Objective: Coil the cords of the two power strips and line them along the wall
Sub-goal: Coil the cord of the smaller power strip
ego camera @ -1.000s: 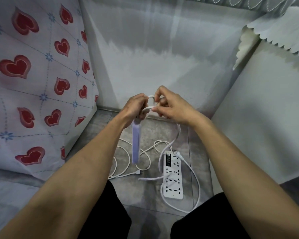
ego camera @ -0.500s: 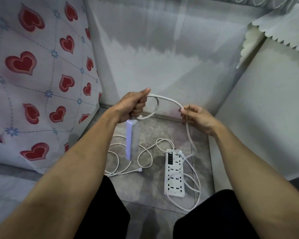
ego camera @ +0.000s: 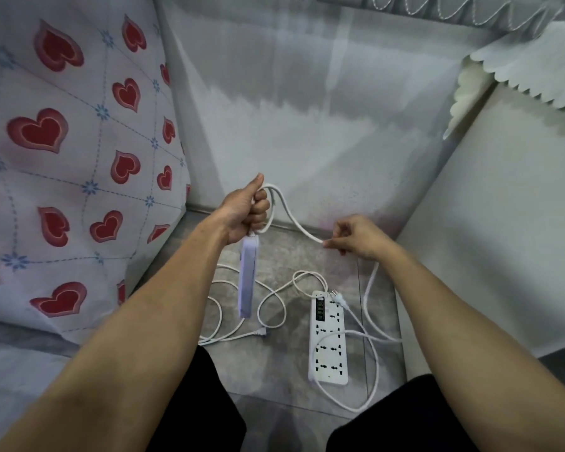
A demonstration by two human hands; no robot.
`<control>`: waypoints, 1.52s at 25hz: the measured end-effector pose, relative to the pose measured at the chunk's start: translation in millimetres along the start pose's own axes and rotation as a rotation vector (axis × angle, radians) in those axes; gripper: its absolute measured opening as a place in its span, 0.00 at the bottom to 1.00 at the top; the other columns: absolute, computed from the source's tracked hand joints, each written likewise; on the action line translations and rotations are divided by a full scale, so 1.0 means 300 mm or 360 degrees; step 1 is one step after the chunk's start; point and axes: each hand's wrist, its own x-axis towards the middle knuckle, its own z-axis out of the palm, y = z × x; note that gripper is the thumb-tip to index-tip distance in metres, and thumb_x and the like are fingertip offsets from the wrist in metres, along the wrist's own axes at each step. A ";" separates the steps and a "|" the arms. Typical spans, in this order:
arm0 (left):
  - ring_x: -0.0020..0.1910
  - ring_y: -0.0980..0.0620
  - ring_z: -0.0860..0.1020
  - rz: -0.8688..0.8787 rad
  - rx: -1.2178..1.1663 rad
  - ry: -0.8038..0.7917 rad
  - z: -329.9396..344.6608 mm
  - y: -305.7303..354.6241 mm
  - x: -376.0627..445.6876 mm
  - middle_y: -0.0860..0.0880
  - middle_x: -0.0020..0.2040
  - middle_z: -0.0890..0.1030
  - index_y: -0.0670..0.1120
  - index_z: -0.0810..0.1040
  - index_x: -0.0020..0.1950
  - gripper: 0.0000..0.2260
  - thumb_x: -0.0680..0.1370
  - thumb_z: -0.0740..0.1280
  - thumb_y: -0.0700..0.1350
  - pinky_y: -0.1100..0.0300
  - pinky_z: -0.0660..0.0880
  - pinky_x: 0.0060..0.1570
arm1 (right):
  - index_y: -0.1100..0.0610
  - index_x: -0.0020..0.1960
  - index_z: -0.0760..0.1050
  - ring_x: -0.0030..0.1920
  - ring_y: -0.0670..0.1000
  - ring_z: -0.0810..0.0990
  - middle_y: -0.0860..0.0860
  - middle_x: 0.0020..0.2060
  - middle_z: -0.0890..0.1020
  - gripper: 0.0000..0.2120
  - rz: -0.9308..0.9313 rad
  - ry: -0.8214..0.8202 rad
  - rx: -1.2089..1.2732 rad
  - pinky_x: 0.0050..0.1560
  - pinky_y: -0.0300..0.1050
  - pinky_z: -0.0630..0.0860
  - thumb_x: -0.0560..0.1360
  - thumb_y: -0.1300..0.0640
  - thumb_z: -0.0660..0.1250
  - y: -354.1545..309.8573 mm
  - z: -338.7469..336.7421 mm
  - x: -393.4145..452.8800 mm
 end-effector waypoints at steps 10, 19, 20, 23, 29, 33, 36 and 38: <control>0.20 0.54 0.62 -0.0050 -0.0083 0.0146 0.021 0.014 0.006 0.51 0.22 0.64 0.49 0.60 0.33 0.20 0.83 0.50 0.55 0.63 0.59 0.23 | 0.54 0.50 0.80 0.41 0.50 0.84 0.52 0.40 0.86 0.07 -0.0676 -0.0241 -0.0013 0.46 0.42 0.78 0.74 0.63 0.70 -0.308 0.019 -0.060; 0.18 0.56 0.59 -0.0393 0.0308 -0.0363 0.077 0.012 -0.034 0.50 0.23 0.65 0.48 0.66 0.30 0.22 0.83 0.50 0.52 0.67 0.60 0.19 | 0.52 0.37 0.65 0.26 0.44 0.64 0.45 0.25 0.70 0.19 -0.0726 0.0351 0.0079 0.30 0.39 0.64 0.67 0.50 0.77 -0.309 0.024 -0.021; 0.17 0.57 0.58 -0.0442 0.0367 -0.0438 0.076 0.013 -0.037 0.51 0.23 0.63 0.48 0.66 0.30 0.22 0.82 0.50 0.52 0.66 0.59 0.19 | 0.52 0.37 0.65 0.26 0.43 0.63 0.45 0.25 0.69 0.18 -0.0714 0.0283 0.0204 0.30 0.38 0.63 0.69 0.51 0.76 -0.296 0.023 -0.014; 0.16 0.59 0.57 -0.0550 0.0458 -0.0650 0.078 0.019 -0.044 0.53 0.22 0.61 0.47 0.65 0.34 0.19 0.82 0.50 0.53 0.65 0.56 0.18 | 0.53 0.38 0.67 0.28 0.48 0.65 0.49 0.26 0.69 0.13 -0.0590 0.0161 0.0631 0.29 0.43 0.62 0.77 0.52 0.67 -0.246 0.016 0.008; 0.19 0.56 0.49 -0.0466 0.0176 -0.0705 0.061 0.041 -0.065 0.54 0.20 0.59 0.49 0.62 0.33 0.22 0.77 0.54 0.64 0.64 0.49 0.21 | 0.55 0.32 0.67 0.25 0.46 0.66 0.47 0.23 0.70 0.21 -0.0165 0.0020 0.0871 0.29 0.39 0.63 0.80 0.46 0.59 -0.159 0.014 0.007; 0.21 0.56 0.48 -0.0221 -0.0138 -0.0514 0.009 0.057 -0.048 0.55 0.20 0.60 0.50 0.64 0.32 0.22 0.81 0.52 0.60 0.64 0.49 0.23 | 0.53 0.32 0.71 0.31 0.52 0.68 0.53 0.27 0.72 0.25 0.0042 -0.0054 0.0607 0.38 0.45 0.65 0.71 0.32 0.64 -0.002 0.004 -0.017; 0.17 0.58 0.53 -0.0101 -0.0288 -0.0333 -0.024 0.062 -0.038 0.54 0.20 0.60 0.50 0.62 0.32 0.21 0.81 0.53 0.60 0.65 0.50 0.22 | 0.55 0.34 0.72 0.31 0.49 0.70 0.51 0.28 0.74 0.22 0.0089 -0.0045 0.0611 0.37 0.43 0.65 0.69 0.35 0.65 0.082 -0.015 -0.052; 0.17 0.59 0.56 -0.0052 -0.0391 -0.0226 -0.040 0.061 -0.031 0.54 0.20 0.60 0.50 0.62 0.33 0.21 0.81 0.53 0.60 0.66 0.52 0.22 | 0.55 0.36 0.74 0.32 0.47 0.72 0.49 0.29 0.75 0.17 0.0098 -0.0080 0.0835 0.36 0.40 0.67 0.70 0.41 0.66 0.120 -0.025 -0.060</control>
